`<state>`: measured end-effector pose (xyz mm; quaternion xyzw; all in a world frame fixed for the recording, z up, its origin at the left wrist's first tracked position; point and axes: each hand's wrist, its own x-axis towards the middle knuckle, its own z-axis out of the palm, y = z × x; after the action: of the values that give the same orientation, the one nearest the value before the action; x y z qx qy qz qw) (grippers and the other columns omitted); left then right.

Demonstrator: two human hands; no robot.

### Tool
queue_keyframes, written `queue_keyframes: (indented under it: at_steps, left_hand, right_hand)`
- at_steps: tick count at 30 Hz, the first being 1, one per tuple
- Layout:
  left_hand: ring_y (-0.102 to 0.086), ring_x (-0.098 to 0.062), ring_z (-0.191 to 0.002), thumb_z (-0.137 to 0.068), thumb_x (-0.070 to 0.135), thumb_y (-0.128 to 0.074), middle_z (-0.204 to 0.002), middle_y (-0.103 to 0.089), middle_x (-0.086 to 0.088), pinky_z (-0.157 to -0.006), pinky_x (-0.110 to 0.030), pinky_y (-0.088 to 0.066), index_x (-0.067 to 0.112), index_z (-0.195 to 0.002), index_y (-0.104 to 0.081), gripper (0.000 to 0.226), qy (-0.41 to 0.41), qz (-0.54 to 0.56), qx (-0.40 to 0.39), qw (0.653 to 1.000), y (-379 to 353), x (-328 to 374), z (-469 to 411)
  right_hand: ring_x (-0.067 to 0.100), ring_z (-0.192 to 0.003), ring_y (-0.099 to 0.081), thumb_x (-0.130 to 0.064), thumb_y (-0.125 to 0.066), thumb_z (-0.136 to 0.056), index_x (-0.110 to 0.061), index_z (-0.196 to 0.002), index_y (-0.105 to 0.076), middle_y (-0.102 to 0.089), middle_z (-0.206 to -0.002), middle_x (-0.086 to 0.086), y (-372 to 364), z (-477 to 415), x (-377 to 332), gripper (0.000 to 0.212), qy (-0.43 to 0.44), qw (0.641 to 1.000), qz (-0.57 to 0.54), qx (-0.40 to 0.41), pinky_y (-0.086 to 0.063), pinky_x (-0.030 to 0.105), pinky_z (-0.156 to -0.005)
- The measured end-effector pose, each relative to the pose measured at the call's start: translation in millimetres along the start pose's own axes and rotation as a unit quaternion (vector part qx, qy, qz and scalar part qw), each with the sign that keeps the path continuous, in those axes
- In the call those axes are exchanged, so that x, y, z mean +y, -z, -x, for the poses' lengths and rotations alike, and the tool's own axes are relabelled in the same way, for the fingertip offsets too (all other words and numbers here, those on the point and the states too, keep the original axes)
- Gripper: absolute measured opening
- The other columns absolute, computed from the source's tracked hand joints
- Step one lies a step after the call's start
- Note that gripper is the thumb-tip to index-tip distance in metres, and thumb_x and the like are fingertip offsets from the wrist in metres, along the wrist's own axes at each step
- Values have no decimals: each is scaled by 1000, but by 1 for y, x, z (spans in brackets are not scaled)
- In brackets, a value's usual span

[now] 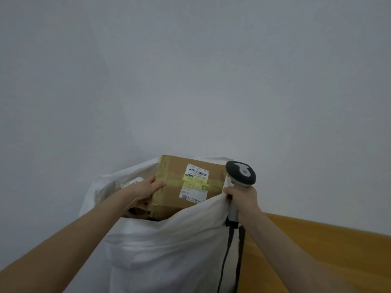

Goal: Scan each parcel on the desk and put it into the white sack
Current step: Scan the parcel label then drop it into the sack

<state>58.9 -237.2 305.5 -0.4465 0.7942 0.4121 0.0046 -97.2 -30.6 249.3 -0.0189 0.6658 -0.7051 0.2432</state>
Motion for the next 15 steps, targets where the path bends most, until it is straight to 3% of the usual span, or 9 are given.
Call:
queue_keyframes:
  at_steps: [2,4,6,8,9,11,13,15]
  left_hand:
    - [-60,-20,-92,-95,48,-48,-105,-59,-1,-80,-38,-56,26,-142,-37,53,5,-16,26,1000,1,-15,5]
    - [-53,-28,-116,-90,45,-58,-130,-50,-7,-98,-43,-48,24,-150,-22,73,-15,-94,48,994,13,-15,7]
    - [-35,-32,-135,-82,43,-70,-152,-25,-13,-107,-43,-37,22,-153,-4,99,-70,-253,149,953,29,1,7]
    - [-23,-30,-141,-77,47,-72,-156,-15,-11,-110,-45,-33,27,-153,-1,106,-163,-354,194,900,32,27,2]
    - [-17,-29,-143,-76,53,-70,-158,-13,-10,-113,-47,-28,31,-152,-1,105,-200,-403,173,876,26,39,-4]
    - [-3,-30,-146,-72,69,-63,-160,-1,-7,-117,-53,-13,39,-151,0,105,-200,-483,90,848,1,49,-16]
    - [5,-30,-147,-72,74,-59,-160,10,-7,-116,-57,-7,42,-150,-2,101,-141,-493,26,858,-15,44,-26]
    - [4,-31,-147,-74,72,-57,-160,11,-7,-117,-56,-12,43,-150,-5,97,-113,-459,4,881,-16,34,-33]
  right_hand:
    - [23,-80,-55,2,-71,-76,-9,-85,-55,-57,-81,9,-7,1,-1,20,6,1000,2,-20,-52,44,-87]
    - [22,-77,-55,2,-70,-77,-8,-81,-55,-57,-79,11,-13,1,-3,19,12,1000,9,-22,-52,44,-87]
    - [19,-70,-52,2,-69,-77,-9,-75,-53,-55,-76,10,-13,0,-5,20,14,999,14,-26,-52,43,-85]
    - [18,-67,-51,3,-68,-78,-9,-73,-52,-54,-73,10,-11,-1,-8,21,19,999,33,-36,-51,40,-80]
    - [19,-67,-51,2,-68,-78,-8,-72,-52,-54,-72,10,-9,-2,-8,20,19,998,46,-41,-50,38,-77]
    - [22,-65,-53,1,-69,-78,-4,-73,-55,-56,-71,13,-1,-7,-7,16,10,997,60,-51,-49,35,-68]
    - [27,-66,-57,-5,-71,-79,-1,-74,-60,-61,-72,17,10,-16,-11,12,13,997,57,-43,-49,37,-66]
    - [32,-73,-64,-13,-73,-79,-1,-78,-63,-66,-77,19,26,-30,-21,16,30,997,65,-19,-52,40,-71]
